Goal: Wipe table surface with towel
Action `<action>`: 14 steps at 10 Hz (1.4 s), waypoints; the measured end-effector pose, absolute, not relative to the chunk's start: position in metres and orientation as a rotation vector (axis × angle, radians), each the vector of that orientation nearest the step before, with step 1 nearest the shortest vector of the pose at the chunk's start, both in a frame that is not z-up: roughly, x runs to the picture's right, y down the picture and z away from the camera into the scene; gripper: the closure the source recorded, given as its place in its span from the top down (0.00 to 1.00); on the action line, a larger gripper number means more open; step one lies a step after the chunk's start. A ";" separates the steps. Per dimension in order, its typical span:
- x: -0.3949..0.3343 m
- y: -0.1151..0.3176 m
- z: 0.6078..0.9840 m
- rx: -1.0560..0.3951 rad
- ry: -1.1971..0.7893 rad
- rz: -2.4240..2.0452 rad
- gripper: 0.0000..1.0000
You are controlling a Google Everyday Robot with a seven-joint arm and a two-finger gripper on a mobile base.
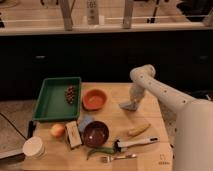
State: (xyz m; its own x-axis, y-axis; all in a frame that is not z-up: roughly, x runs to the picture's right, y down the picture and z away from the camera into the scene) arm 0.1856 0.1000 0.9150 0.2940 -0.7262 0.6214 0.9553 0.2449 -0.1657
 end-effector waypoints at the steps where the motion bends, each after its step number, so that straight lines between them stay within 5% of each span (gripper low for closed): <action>1: 0.176 0.102 0.916 -0.574 -0.485 -1.226 0.00; 9: 0.167 0.170 0.862 -0.593 -0.592 -1.320 0.00; 14: 0.236 0.151 0.856 -0.593 -0.463 -1.211 0.00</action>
State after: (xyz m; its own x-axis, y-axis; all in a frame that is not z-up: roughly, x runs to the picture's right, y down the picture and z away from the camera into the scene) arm 0.2357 0.1512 0.8557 0.2924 -0.7251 0.6235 0.9561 0.2348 -0.1753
